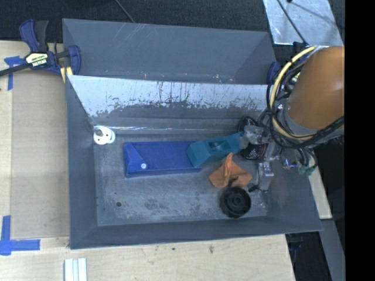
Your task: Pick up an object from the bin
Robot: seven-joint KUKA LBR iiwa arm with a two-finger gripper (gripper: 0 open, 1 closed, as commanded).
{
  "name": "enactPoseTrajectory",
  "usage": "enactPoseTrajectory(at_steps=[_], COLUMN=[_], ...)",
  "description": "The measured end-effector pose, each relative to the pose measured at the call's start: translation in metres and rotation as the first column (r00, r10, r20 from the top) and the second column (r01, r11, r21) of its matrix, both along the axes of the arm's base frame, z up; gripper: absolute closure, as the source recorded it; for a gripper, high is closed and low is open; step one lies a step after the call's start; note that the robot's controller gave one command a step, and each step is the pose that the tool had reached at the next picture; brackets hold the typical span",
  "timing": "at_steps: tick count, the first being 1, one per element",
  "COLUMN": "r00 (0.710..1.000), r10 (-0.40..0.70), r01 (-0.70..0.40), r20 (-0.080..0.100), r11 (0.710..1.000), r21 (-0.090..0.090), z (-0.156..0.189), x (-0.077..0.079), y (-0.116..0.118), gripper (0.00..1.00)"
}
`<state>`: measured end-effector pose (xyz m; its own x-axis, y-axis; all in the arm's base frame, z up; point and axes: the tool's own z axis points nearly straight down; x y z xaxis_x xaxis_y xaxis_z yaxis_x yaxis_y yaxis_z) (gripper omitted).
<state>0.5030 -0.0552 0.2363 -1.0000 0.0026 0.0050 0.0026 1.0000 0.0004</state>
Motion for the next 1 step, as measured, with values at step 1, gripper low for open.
enactPoseTrajectory(at_steps=[1], r00=[1.000], r10=[0.002], r01=[-0.002], r20=[0.009], r11=[1.000], r21=[-0.001], z=[0.0043], x=[0.0016], y=[0.0003], gripper=[0.00])
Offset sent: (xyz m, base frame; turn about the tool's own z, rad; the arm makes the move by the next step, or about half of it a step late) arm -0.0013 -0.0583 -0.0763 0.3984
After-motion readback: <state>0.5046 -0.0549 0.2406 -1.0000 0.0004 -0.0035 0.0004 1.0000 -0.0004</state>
